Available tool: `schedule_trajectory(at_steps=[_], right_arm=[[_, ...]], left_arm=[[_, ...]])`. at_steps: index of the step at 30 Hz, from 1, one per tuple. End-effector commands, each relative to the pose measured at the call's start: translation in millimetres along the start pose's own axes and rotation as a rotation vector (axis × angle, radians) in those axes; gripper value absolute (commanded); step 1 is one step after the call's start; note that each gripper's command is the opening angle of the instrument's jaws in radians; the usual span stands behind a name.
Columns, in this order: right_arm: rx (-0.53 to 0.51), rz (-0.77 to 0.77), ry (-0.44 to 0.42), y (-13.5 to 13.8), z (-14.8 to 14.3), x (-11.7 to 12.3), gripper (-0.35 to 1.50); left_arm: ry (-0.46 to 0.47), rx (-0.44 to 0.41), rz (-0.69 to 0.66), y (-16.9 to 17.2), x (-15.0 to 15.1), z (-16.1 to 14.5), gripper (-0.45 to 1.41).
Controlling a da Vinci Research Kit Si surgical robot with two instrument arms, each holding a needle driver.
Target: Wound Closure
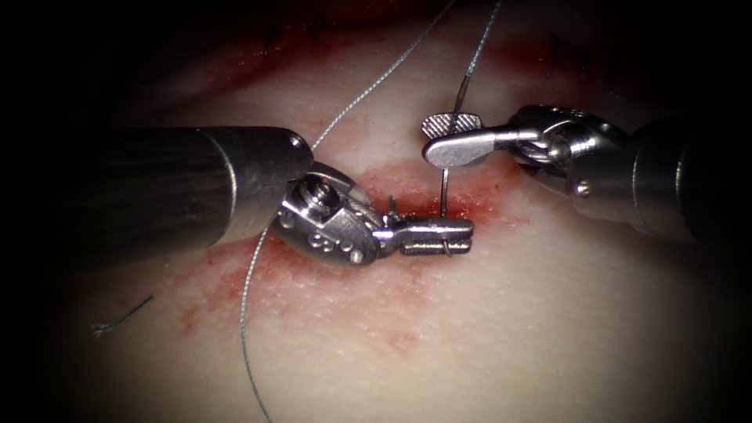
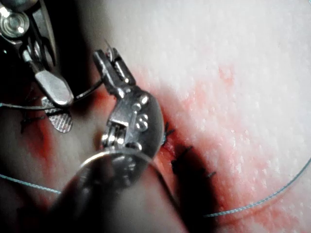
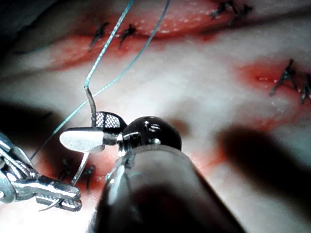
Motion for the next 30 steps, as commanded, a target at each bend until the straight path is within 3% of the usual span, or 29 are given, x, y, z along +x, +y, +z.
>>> schedule_trajectory(at_steps=[1,3,9,12,15,16,17,18,24,25,27,29,30], right_arm=[[-0.006,-0.001,0.005,0.6,0.7,-0.2,0.71],[-0.009,0.0,0.011,0.5,0.7,-0.1,0.59],[-0.011,0.009,0.023,0.4,0.8,0.2,0.72],[-0.01,0.006,0.037,0.3,0.8,0.4,0.69],[-0.017,0.005,0.043,0.2,0.9,0.3,0.42],[-0.021,0.005,0.049,0.2,0.9,0.3,0.22],[-0.034,0.006,0.052,0.2,1.0,0.3,-0.22],[-0.056,0.006,0.039,0.3,1.0,0.3,-0.35],[-0.12,-0.017,0.035,0.7,1.1,0.0,-0.35],[-0.124,-0.017,0.035,0.9,1.0,0.1,-0.35],[-0.127,-0.024,0.037,1.1,0.9,0.3,-0.35],[-0.119,-0.06,0.052,1.6,0.5,0.8,-0.35],[-0.103,-0.085,0.056,1.8,0.3,1.0,-0.35]], left_arm=[[0.0,0.0,0.0,0.3,-0.4,0.6,-0.45],[0.0,0.0,0.0,0.3,-0.4,0.6,-0.45],[-0.004,0.001,0.0,0.3,-0.3,0.7,-0.45],[-0.005,0.001,0.0,0.3,-0.2,0.8,-0.45],[-0.006,0.001,0.0,0.3,0.0,0.9,-0.45],[-0.006,0.001,0.0,0.3,0.0,1.0,-0.45],[-0.006,0.001,0.0,0.3,0.0,1.0,-0.45],[-0.006,0.002,0.0,0.3,0.1,1.0,-0.45],[-0.009,0.003,-0.002,0.2,0.3,1.1,-0.45],[-0.009,0.003,-0.008,0.1,0.3,1.1,-0.21],[-0.011,0.005,-0.071,-0.2,0.3,1.0,0.61],[-0.005,0.057,-0.149,-0.6,0.2,0.9,1.11],[-0.001,0.069,-0.161,-0.6,0.2,0.8,1.2]])
